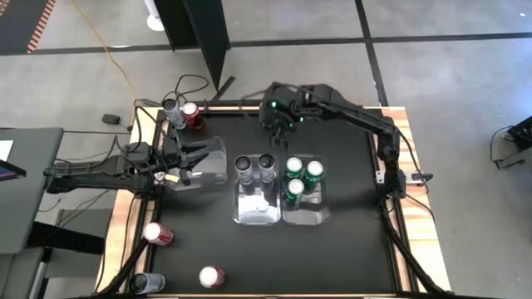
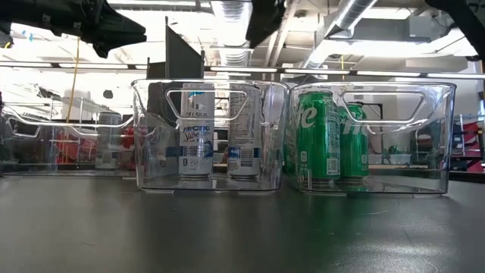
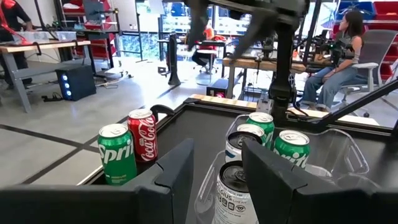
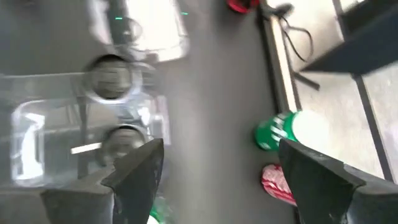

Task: Sort soda cans
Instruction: Put the top white and blue soda can into the center transparent bin

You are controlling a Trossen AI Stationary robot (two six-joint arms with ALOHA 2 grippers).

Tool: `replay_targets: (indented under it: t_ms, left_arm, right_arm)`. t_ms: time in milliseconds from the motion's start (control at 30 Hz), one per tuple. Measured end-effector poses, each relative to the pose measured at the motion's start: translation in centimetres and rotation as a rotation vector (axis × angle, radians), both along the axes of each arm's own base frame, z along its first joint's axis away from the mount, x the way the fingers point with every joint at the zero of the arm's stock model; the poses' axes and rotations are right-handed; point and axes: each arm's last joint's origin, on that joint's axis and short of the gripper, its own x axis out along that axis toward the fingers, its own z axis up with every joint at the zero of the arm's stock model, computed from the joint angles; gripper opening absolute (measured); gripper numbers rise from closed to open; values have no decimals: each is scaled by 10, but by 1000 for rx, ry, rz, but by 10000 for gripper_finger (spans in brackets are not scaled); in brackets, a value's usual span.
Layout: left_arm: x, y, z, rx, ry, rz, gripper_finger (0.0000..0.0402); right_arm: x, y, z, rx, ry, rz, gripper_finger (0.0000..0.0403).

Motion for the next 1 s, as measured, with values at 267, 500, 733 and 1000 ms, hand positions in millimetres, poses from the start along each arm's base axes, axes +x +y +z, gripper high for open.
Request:
replay_targets:
  t_ms: [267,500,733,1000]
  left_arm:
    - [0,0,0,-7,-1,0,132]
    - [0,0,-2,-14,22,0,132]
    - [0,0,-5,-31,38,12,132]
    - [-1,2,-10,-54,84,64,132]
  right_arm:
    - [-19,-61,-8,42,11,-214,330]
    - [-22,-83,-23,57,17,-283,330]
    - [-16,-87,-33,17,-63,-258,330]
    - [-50,-59,-20,-49,-300,-208,330]
